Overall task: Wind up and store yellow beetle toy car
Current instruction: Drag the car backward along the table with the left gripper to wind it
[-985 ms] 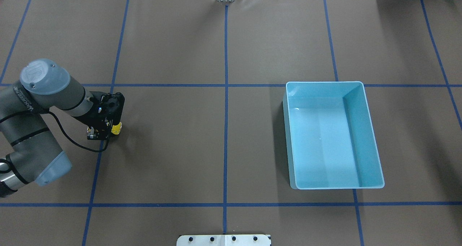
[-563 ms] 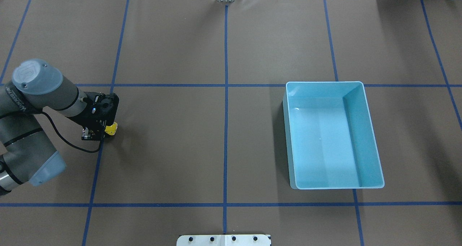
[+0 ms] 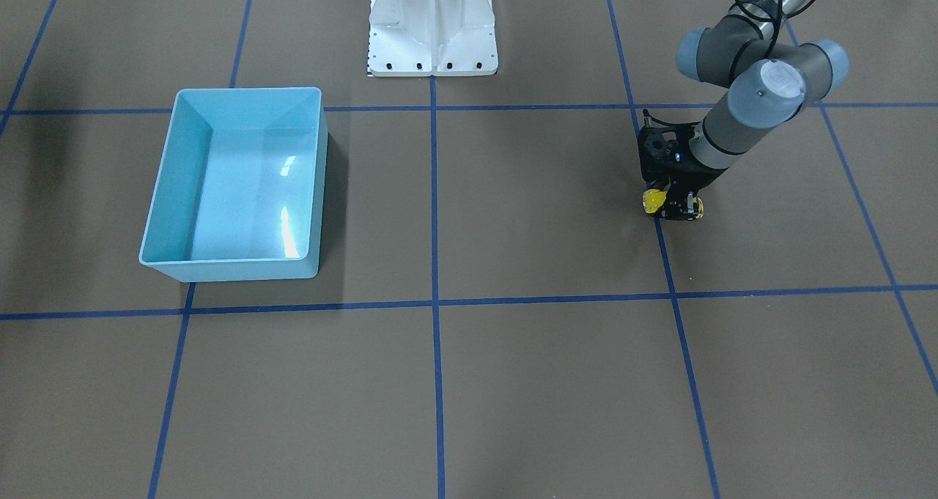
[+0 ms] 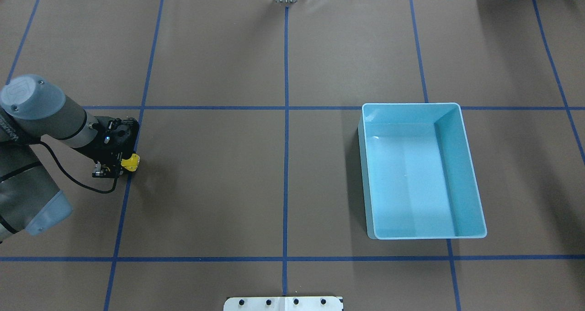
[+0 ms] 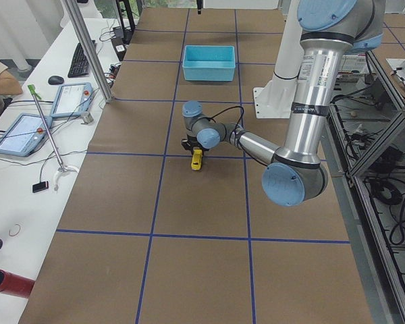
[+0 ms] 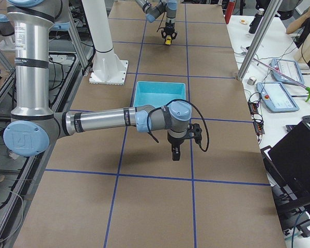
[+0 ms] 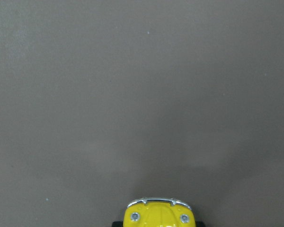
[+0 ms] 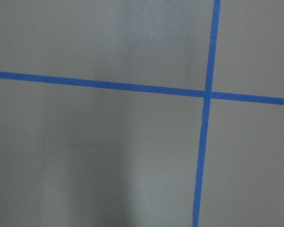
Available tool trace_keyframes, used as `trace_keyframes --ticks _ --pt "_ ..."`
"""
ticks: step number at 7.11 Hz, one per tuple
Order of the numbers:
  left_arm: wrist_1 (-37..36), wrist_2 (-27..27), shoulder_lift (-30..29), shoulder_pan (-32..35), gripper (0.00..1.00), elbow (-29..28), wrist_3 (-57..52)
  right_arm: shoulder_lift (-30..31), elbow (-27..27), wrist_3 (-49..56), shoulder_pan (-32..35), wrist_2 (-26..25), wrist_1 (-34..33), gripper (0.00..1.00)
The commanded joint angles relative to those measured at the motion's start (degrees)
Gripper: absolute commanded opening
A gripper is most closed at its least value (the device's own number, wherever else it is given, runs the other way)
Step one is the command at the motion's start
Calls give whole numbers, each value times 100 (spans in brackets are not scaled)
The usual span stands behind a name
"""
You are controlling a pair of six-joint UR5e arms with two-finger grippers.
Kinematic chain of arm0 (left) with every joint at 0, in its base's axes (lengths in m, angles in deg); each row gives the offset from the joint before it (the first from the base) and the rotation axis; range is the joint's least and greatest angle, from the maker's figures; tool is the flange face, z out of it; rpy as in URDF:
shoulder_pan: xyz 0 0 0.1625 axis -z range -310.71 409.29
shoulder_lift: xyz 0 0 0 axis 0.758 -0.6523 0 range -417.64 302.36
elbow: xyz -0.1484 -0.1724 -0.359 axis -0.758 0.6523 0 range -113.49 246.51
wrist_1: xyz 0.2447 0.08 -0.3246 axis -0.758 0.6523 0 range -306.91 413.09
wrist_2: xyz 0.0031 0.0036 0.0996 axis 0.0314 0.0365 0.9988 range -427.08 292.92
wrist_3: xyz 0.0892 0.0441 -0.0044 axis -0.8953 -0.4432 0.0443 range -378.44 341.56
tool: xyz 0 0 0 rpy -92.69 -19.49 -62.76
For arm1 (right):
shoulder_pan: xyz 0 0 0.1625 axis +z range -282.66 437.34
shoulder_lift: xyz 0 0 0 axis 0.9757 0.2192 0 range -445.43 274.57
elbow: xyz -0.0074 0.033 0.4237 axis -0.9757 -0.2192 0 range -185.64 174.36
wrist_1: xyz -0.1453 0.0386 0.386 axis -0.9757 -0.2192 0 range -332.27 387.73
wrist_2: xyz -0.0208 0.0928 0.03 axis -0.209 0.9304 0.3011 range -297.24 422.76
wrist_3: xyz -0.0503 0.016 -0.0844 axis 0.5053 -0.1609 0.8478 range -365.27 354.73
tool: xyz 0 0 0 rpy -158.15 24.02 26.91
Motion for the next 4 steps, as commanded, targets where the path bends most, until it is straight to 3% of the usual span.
trace_keyframes --ticks 1,4 --pt "101 -72 139 87 2 3 -80 5 1 0 0 0 0 100" --pt "128 -256 367 237 2 3 -308 5 1 0 0 0 0 100"
